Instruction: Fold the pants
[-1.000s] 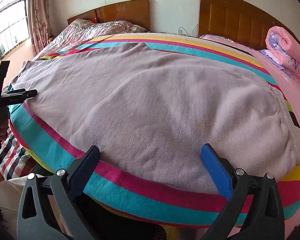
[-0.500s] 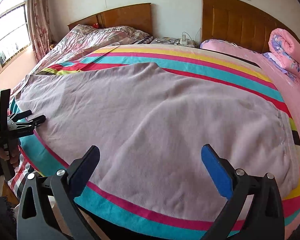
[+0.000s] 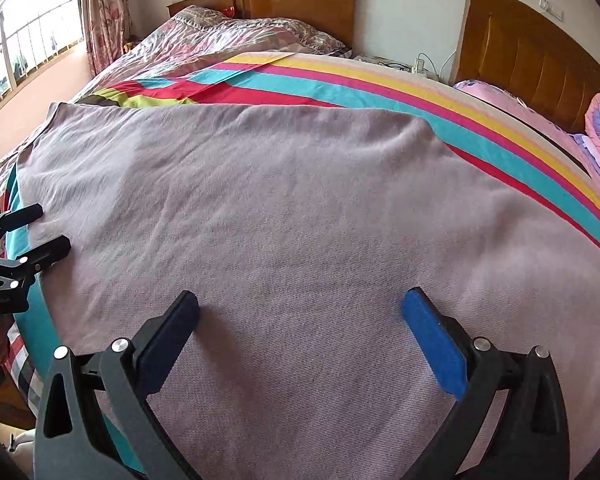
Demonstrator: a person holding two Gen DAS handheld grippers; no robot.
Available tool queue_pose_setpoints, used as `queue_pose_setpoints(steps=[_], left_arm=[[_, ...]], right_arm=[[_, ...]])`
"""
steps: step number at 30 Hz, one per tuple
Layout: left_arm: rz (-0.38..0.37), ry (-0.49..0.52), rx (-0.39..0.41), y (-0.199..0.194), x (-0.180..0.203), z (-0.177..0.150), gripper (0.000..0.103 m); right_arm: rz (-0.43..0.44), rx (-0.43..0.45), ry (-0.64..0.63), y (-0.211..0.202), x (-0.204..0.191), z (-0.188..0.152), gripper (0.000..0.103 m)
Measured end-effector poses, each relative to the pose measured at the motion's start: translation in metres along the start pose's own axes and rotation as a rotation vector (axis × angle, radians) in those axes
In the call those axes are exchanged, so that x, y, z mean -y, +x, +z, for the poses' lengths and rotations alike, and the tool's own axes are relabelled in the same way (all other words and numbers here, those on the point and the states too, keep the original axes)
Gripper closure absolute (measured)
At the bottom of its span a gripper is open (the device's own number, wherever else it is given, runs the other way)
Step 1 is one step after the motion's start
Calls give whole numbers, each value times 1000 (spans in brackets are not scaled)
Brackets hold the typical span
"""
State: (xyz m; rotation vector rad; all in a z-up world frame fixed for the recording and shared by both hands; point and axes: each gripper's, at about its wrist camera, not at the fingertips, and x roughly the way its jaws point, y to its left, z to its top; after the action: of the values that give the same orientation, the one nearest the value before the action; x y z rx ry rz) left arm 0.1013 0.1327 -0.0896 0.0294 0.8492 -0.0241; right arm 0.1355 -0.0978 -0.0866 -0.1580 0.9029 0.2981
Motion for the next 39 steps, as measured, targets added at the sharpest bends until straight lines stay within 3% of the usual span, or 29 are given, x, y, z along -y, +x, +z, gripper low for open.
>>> queue_pose_setpoints(steps=[2, 4, 7, 9, 12, 14, 16, 21, 24, 25, 26, 27, 29, 31, 33, 36, 39], left_arm=[[-13, 0, -14, -1, -2, 2, 1], [-57, -73, -3, -11, -15, 4, 1], [-206, -279, 133, -44, -69, 2, 1], [-242, -462, 195, -58, -124, -6, 1], [-328, -774, 219, -57, -210, -28, 4], [-322, -859, 241, -54, -247, -35, 16], [-315, -883, 241, -47, -269, -35, 25], [-333, -920, 179, -14, -297, -20, 27], [-327, -968, 194, -3, -316, -15, 30], [-327, -985, 204, -2, -321, -13, 35], [-307, -988, 205, -2, -326, -10, 68], [-283, -988, 197, -1, -329, -9, 92], [-336, -1013, 234, -4, -337, -9, 91], [-321, -981, 256, -14, -340, 0, 91], [-344, -1012, 263, -17, -346, 7, 91], [-280, -1000, 251, -22, -344, 14, 91], [-111, -892, 251, -40, -317, 33, 91]], right_arm=[[2, -11, 6, -1, 1, -2, 4], [0, -21, 8, -4, 1, -5, 4], [-5, -30, 9, -10, 0, -12, 4], [4, -13, 5, -12, 1, -17, 4], [3, -6, 4, -13, 1, -18, 4], [1, -4, 4, -13, 1, -18, 4], [2, -2, 4, -14, 1, -19, 4], [3, -2, 4, -14, 1, -19, 4], [3, -2, 4, -14, 1, -19, 4], [3, -2, 4, -14, 1, -19, 4], [3, -1, 4, -14, 1, -19, 4], [3, -1, 4, -14, 1, -19, 4], [4, -2, 3, -14, 0, -19, 4], [9, -3, 0, -13, 1, -19, 4], [16, -3, -4, -13, 1, -19, 4], [20, -1, -6, -13, 2, -20, 4], [27, -1, -5, -13, 4, -20, 4]])
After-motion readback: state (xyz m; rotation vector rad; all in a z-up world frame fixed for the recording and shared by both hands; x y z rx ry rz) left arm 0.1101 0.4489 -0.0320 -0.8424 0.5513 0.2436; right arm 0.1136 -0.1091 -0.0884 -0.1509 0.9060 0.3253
